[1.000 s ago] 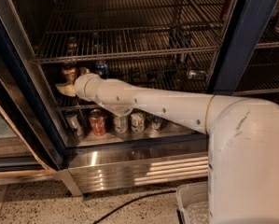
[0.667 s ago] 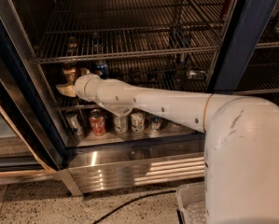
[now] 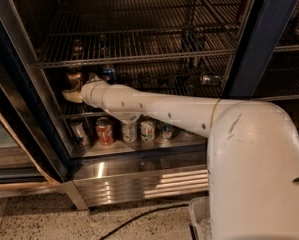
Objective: Pick orange can from top shelf of fridge
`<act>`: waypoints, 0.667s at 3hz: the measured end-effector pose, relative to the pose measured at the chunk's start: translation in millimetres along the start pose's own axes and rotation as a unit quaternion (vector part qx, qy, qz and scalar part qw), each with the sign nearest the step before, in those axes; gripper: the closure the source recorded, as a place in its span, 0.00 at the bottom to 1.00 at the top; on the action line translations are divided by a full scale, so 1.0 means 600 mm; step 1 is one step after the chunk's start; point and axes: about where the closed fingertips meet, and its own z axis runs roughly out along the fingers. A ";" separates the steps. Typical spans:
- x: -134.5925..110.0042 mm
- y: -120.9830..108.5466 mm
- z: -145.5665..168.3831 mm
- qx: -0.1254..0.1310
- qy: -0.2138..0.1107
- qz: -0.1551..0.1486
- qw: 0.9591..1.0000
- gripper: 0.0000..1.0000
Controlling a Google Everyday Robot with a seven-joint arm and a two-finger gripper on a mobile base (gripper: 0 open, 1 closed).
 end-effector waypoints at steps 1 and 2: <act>-0.002 0.001 0.005 0.000 -0.001 0.000 1.000 0.28; -0.004 0.005 0.013 -0.002 -0.001 -0.001 1.000 0.47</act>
Offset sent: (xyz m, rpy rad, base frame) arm 0.0069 0.0108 0.0008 0.0000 -0.0015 0.0066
